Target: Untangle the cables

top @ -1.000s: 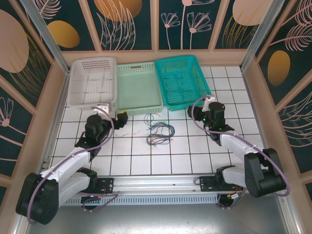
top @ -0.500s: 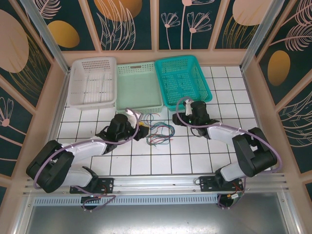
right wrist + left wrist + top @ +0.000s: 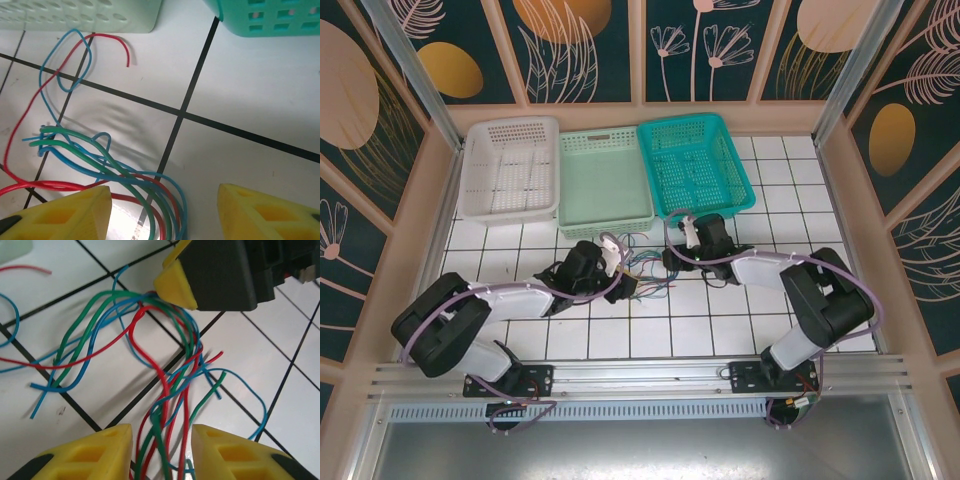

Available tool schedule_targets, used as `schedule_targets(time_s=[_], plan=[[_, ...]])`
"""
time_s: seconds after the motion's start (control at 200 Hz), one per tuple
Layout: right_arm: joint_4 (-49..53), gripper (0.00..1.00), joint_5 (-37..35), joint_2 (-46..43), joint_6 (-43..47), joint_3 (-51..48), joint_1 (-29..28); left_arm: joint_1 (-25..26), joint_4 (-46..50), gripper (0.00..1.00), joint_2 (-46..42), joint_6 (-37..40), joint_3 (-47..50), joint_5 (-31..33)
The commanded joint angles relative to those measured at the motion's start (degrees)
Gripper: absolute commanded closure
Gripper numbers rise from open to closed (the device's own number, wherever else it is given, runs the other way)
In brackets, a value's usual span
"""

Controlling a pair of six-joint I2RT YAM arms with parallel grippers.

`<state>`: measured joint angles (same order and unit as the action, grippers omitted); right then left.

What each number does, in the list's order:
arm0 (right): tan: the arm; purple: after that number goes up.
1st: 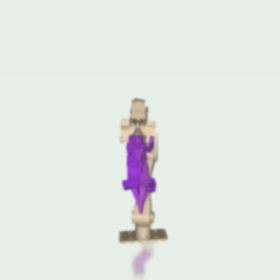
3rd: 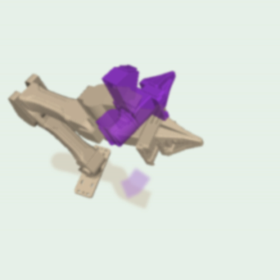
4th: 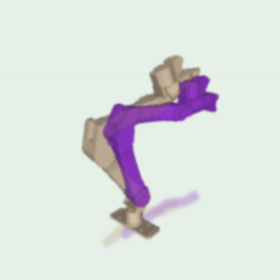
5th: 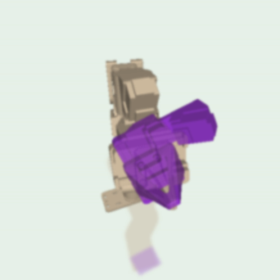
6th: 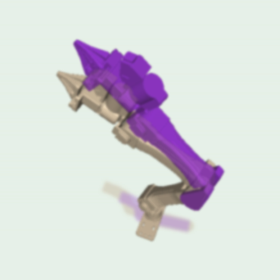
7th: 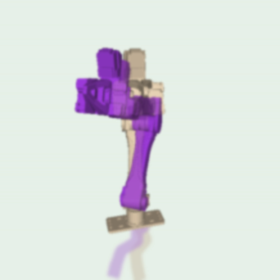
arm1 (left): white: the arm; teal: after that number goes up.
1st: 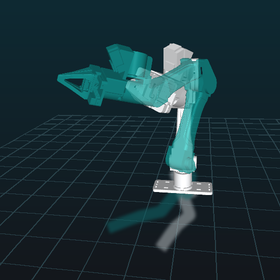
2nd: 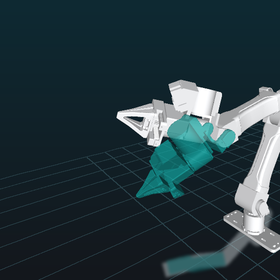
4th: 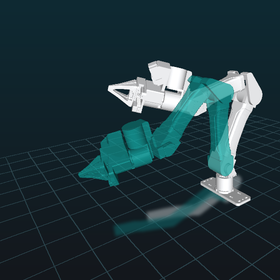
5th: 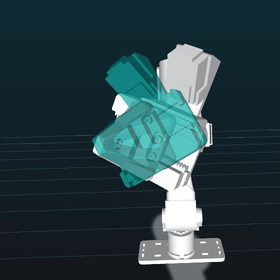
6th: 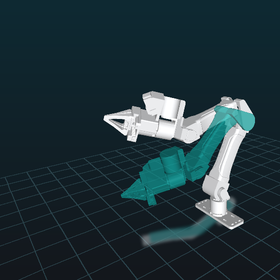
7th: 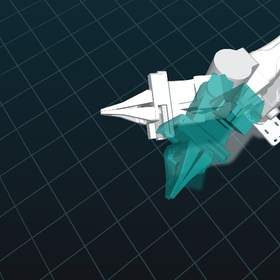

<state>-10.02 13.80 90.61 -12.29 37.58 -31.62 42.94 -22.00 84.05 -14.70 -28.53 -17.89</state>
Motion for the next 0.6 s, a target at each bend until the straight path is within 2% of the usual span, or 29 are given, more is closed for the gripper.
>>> schedule_targets(time_s=[0.0, 0.19, 0.345, 0.465, 0.596], plan=[[3.5, 0.46, -2.3, 2.9, 1.8, 3.2, -1.9, 0.3, 1.3, 0.69, 0.7, 0.3, -1.3, 2.6], [5.2, 0.55, -5.1, 4.7, 2.9, 4.2, -3.1, 0.4, 2.0, 0.86, 0.9, -0.7, -1.3, 6.5], [5.5, 0.79, -8.6, 4.2, 2.2, 3.5, -3.1, 0.4, 1.1, 0.97, 0.9, -1.5, -0.9, 8.3], [4.0, 0.92, -9.8, 2.0, 0.9, 2.1, -3.2, 0.4, 2.5, 1.00, 0.8, -1.7, -1.0, 11.5], [1.1, 1.00, -10.6, -2.4, 0.0, -1.1, -3.0, 0.4, 5.0, 1.00, -0.4, -1.2, -0.5, 15.2]])
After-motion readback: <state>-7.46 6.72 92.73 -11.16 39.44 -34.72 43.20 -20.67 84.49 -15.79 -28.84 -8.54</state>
